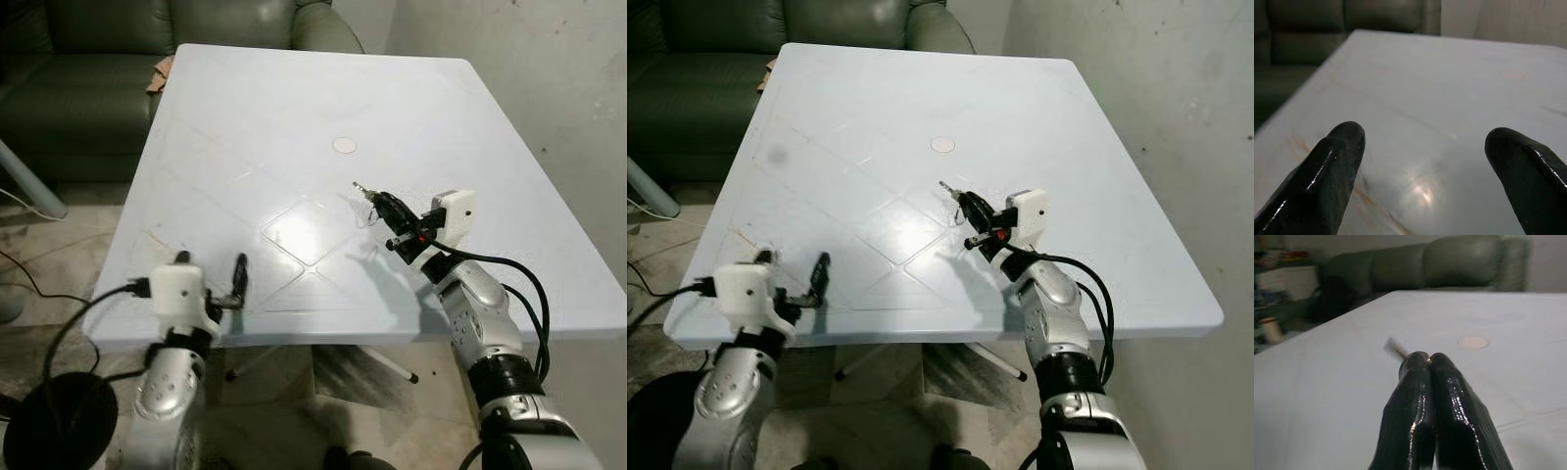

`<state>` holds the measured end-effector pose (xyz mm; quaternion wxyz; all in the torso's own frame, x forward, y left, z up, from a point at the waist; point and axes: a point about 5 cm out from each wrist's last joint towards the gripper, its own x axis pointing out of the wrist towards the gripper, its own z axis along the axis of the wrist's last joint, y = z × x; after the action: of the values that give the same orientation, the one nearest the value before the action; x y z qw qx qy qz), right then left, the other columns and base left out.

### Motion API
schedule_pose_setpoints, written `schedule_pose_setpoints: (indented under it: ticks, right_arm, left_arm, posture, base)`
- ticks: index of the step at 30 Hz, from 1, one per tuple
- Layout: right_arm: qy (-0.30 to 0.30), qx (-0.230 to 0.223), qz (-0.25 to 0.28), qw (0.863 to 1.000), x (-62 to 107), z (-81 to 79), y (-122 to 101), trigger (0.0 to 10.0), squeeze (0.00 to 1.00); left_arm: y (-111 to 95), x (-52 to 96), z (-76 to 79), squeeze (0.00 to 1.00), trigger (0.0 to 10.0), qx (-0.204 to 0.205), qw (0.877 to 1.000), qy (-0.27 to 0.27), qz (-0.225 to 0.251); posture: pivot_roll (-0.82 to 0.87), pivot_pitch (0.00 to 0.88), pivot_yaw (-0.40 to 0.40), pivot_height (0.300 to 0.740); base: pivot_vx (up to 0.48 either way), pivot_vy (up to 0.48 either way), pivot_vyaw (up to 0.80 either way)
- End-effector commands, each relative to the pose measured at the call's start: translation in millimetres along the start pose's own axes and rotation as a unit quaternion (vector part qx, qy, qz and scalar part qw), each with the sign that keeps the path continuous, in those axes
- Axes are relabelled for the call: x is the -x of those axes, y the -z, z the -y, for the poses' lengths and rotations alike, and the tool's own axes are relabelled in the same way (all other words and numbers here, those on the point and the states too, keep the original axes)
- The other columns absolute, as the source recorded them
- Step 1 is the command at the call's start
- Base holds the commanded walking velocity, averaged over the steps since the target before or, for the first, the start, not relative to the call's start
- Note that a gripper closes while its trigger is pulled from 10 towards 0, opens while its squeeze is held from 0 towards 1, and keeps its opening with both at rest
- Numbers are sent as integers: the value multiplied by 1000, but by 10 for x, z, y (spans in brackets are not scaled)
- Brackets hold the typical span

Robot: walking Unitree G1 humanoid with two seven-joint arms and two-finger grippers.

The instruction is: Hang keys on a hook

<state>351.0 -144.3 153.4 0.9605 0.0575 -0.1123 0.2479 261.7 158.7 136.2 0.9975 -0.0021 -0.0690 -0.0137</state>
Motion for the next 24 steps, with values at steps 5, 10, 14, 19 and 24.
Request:
schedule_pose_setpoints:
  ticks: [5, 10, 14, 19, 24]
  right_arm:
    - [69, 47, 46, 995, 46, 88, -277, 10000, 0]
    - [102, 58, 52, 992, 124, 114, -348, 10000, 0]
    - [110, 58, 52, 991, 144, 101, -354, 10000, 0]
    - [131, 38, 17, 990, 343, -74, -80, 10000, 0]
    - [131, 50, 9, 990, 318, -111, -66, 10000, 0]
  left_arm:
    - [-29, -44, -120, 0, 10000, 3, 1000, -12, 1]
    - [-46, -53, -152, 0, 10000, -3, 1000, -12, 3]
    - [-46, -54, -159, 0, 10000, 7, 1000, -12, 3]
    - [-8, -82, -303, 0, 10000, -1, 999, -49, -2]
    - [5, -113, -347, 0, 10000, 6, 998, -57, -3]
  posture:
    - [36, 86, -60, 740]
    - [25, 76, -55, 740]
    - [21, 72, -53, 740]
    - [7, 48, -40, 740]
    - [3, 44, -38, 740]
  base:
    - [0, 0, 0]
    - [0, 0, 0]
    - [0, 0, 0]
    - [0, 0, 0]
    - [0, 0, 0]
